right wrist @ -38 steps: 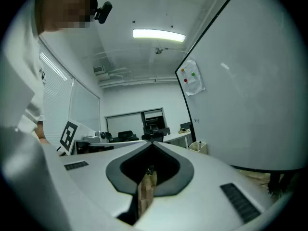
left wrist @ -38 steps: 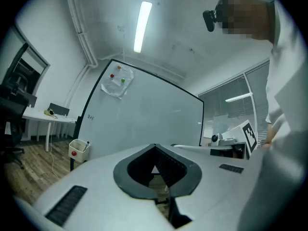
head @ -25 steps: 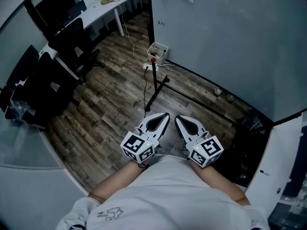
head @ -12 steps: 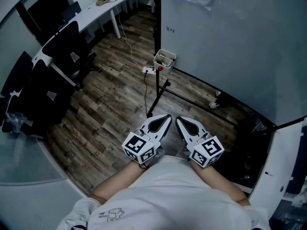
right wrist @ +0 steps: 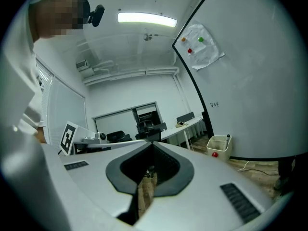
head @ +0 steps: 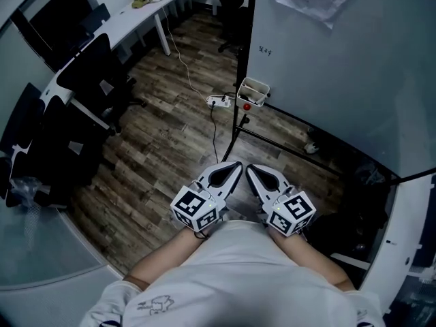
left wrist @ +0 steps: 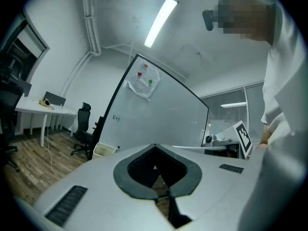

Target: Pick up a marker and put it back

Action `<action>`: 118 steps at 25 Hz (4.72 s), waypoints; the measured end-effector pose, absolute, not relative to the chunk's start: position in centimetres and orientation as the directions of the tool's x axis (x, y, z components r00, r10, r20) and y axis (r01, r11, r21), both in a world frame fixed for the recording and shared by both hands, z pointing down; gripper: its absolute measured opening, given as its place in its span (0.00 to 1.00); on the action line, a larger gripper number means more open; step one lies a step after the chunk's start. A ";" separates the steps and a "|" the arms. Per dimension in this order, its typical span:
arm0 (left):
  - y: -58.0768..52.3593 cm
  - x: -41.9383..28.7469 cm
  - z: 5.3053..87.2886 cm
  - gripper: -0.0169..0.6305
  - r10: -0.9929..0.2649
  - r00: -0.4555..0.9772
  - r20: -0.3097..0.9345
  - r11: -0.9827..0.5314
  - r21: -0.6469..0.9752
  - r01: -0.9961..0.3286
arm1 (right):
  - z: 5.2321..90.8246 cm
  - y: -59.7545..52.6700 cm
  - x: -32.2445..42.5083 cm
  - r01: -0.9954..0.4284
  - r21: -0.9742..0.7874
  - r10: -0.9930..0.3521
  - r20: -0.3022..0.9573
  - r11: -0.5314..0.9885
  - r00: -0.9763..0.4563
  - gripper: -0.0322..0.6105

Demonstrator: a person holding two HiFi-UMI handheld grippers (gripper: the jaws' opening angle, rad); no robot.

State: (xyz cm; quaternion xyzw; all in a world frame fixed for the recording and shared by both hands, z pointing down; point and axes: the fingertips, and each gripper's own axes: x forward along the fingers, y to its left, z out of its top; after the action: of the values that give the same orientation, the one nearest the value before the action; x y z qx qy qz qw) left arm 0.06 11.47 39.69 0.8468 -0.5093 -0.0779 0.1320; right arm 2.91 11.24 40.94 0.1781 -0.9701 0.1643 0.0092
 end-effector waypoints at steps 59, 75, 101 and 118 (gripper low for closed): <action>-14.0 -2.7 45.6 0.03 -0.923 0.362 0.130 -0.288 0.391 -0.874 | 46.4 -18.0 0.7 -0.357 -0.359 -0.308 0.187 0.863 -0.933 0.07; -17.6 -3.1 48.3 0.04 -0.894 0.419 0.157 -0.320 0.429 -0.845 | 52.1 -20.5 0.4 -0.440 -0.350 -0.316 0.358 0.827 -0.879 0.09; -18.3 -4.3 50.5 0.03 -0.888 0.423 0.181 -0.289 0.496 -0.819 | 54.3 -21.6 -0.5 -0.503 -0.326 -0.339 0.446 0.800 -0.828 0.20; -17.4 -3.6 49.3 0.03 -0.901 0.401 0.164 -0.287 0.469 -0.836 | 52.6 -20.8 0.5 -0.476 -0.290 -0.344 0.406 0.830 -0.847 0.16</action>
State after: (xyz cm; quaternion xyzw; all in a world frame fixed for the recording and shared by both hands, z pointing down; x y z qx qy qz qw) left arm -3.59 -17.40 49.28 0.7994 -0.5431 -0.0661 0.2482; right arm 0.50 -20.83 52.58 0.2180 -0.9413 0.1934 0.1707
